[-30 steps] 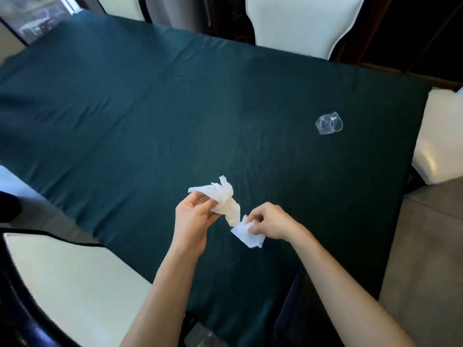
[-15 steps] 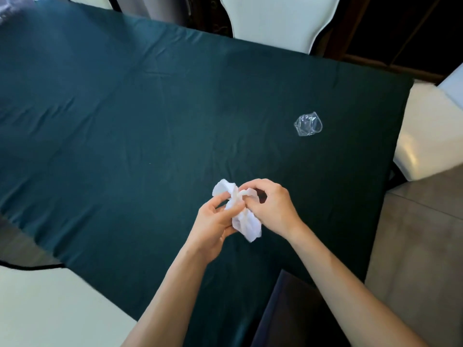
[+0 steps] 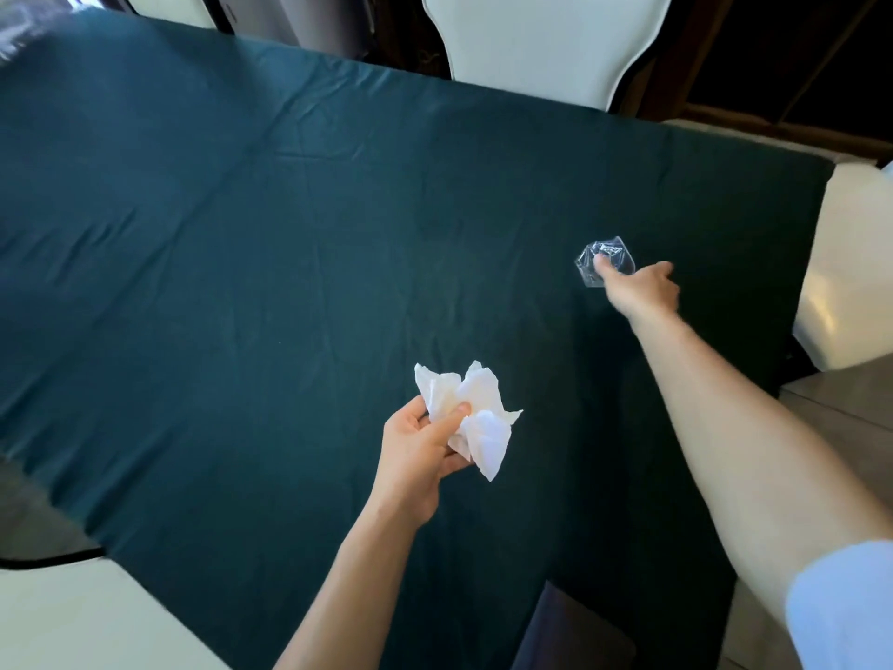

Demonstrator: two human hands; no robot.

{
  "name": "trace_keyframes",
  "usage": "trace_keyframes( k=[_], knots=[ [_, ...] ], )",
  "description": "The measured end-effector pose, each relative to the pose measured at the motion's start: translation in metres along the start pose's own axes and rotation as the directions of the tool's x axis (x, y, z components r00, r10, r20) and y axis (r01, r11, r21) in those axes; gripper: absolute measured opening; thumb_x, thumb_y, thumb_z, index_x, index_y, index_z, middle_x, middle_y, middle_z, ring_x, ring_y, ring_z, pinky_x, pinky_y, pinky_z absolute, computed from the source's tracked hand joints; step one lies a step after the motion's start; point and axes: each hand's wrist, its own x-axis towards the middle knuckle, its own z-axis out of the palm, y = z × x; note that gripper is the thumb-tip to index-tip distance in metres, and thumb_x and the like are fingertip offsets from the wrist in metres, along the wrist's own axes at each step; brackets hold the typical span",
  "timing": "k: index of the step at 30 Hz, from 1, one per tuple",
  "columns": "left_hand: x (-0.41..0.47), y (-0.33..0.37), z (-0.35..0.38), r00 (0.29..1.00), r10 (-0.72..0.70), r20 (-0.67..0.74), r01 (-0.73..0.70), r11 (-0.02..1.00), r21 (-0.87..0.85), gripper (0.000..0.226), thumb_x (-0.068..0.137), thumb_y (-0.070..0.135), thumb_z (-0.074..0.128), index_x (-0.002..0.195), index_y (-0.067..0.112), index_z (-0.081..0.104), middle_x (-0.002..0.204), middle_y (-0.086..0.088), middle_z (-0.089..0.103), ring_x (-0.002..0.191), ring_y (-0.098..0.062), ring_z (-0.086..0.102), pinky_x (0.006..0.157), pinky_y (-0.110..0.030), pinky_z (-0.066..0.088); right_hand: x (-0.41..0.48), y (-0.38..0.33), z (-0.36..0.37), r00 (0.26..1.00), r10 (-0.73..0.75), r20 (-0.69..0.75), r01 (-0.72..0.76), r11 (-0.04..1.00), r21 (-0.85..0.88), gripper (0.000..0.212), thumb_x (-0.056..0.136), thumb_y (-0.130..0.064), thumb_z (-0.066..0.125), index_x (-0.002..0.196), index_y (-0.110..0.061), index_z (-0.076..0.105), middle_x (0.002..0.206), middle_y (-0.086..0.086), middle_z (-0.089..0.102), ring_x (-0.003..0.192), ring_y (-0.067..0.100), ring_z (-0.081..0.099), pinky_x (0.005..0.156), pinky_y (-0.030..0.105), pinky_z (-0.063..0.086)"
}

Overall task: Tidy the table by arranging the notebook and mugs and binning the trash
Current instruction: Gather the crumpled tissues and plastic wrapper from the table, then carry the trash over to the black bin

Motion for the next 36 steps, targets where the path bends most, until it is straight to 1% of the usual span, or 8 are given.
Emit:
trace_keyframes(
  k=[7, 11, 16, 20, 22, 24, 30, 36],
  knots=[
    [0.011, 0.003, -0.008, 1.0, -0.007, -0.022, 0.006, 1.0, -0.026, 0.016, 0.097, 0.007, 0.07, 0.112, 0.004, 0.074, 0.099, -0.015, 0.083, 0.082, -0.028, 0.08, 0.065, -0.034, 0.063, 0.036, -0.018, 0.019, 0.999, 0.005, -0.044, -0.009, 0.996, -0.089, 0.087, 0.087, -0.066, 0.067, 0.142, 0.0, 0.049, 0.145, 0.025, 0.056, 0.13, 0.043, 0.059, 0.098, 0.046, 0.052],
    [0.016, 0.006, -0.012, 0.999, -0.011, -0.043, 0.01, 1.0, -0.03, 0.017, 0.097, 0.008, 0.07, 0.112, 0.003, 0.073, 0.099, -0.014, 0.083, 0.083, -0.029, 0.08, 0.066, -0.034, 0.063, 0.038, -0.022, 0.028, 0.981, -0.183, -0.057, 0.182, 0.983, -0.025, 0.053, 0.082, -0.045, 0.079, 0.121, -0.01, 0.071, 0.128, 0.015, 0.071, 0.122, 0.035, 0.065, 0.101, 0.043, 0.055],
    [0.018, 0.01, -0.023, 0.997, 0.015, -0.081, -0.015, 1.0, 0.0, 0.014, 0.096, 0.006, 0.069, 0.106, -0.002, 0.072, 0.092, -0.012, 0.08, 0.079, -0.027, 0.077, 0.066, -0.033, 0.063, 0.0, -0.028, 0.045, 0.968, -0.251, 0.009, 0.238, 0.928, 0.286, 0.064, 0.078, -0.009, 0.087, 0.137, -0.012, 0.064, 0.125, 0.009, 0.068, 0.114, 0.022, 0.068, 0.1, 0.033, 0.055],
    [0.009, 0.013, -0.037, 0.989, 0.051, -0.135, -0.055, 0.998, -0.024, 0.009, 0.095, 0.002, 0.068, 0.101, 0.002, 0.075, 0.087, -0.006, 0.081, 0.076, -0.021, 0.079, 0.064, -0.03, 0.063, -0.094, -0.028, 0.053, 0.873, -0.379, 0.306, 0.08, 0.732, 0.677, 0.054, 0.082, 0.014, 0.076, 0.133, 0.0, 0.062, 0.112, 0.015, 0.069, 0.097, 0.022, 0.069, 0.088, 0.037, 0.06],
    [0.001, 0.018, -0.042, 0.985, 0.069, -0.157, -0.079, 0.995, -0.055, 0.011, 0.096, 0.003, 0.069, 0.103, 0.005, 0.077, 0.088, -0.005, 0.083, 0.077, -0.019, 0.08, 0.064, -0.03, 0.063, -0.151, -0.025, 0.05, 0.733, -0.488, 0.474, -0.082, 0.628, 0.774, 0.048, 0.082, 0.013, 0.075, 0.126, -0.003, 0.065, 0.106, 0.011, 0.072, 0.088, 0.017, 0.074, 0.077, 0.03, 0.062],
    [-0.01, 0.024, -0.049, 0.983, 0.084, -0.165, -0.098, 0.992, -0.082, 0.013, 0.095, 0.002, 0.07, 0.104, 0.006, 0.079, 0.093, -0.008, 0.084, 0.077, -0.02, 0.08, 0.064, -0.031, 0.064, -0.202, -0.02, 0.05, 0.623, -0.56, 0.547, -0.107, 0.631, 0.768, 0.048, 0.079, 0.006, 0.078, 0.124, -0.007, 0.068, 0.11, 0.012, 0.073, 0.087, 0.015, 0.075, 0.075, 0.03, 0.062],
    [-0.069, 0.049, -0.083, 0.978, 0.151, -0.142, -0.177, 0.965, -0.191, 0.026, 0.097, -0.006, 0.058, 0.103, 0.006, 0.08, 0.1, -0.015, 0.084, 0.084, -0.026, 0.083, 0.065, -0.031, 0.064, -0.306, -0.02, 0.044, 0.64, -0.617, 0.458, 0.171, 0.695, 0.699, 0.055, 0.074, -0.014, 0.087, 0.126, -0.02, 0.072, 0.11, 0.0, 0.079, 0.098, 0.015, 0.077, 0.081, 0.03, 0.063],
    [-0.145, 0.061, -0.141, 0.967, 0.252, -0.03, -0.249, 0.922, -0.295, 0.041, 0.111, 0.037, 0.049, 0.119, 0.01, 0.079, 0.114, -0.017, 0.082, 0.099, -0.029, 0.081, 0.076, -0.036, 0.066, -0.392, -0.031, 0.039, 0.574, -0.694, 0.435, 0.362, 0.691, 0.626, 0.055, 0.077, -0.017, 0.092, 0.125, -0.034, 0.07, 0.122, 0.0, 0.073, 0.095, 0.011, 0.078, 0.08, 0.025, 0.063]
  ],
)
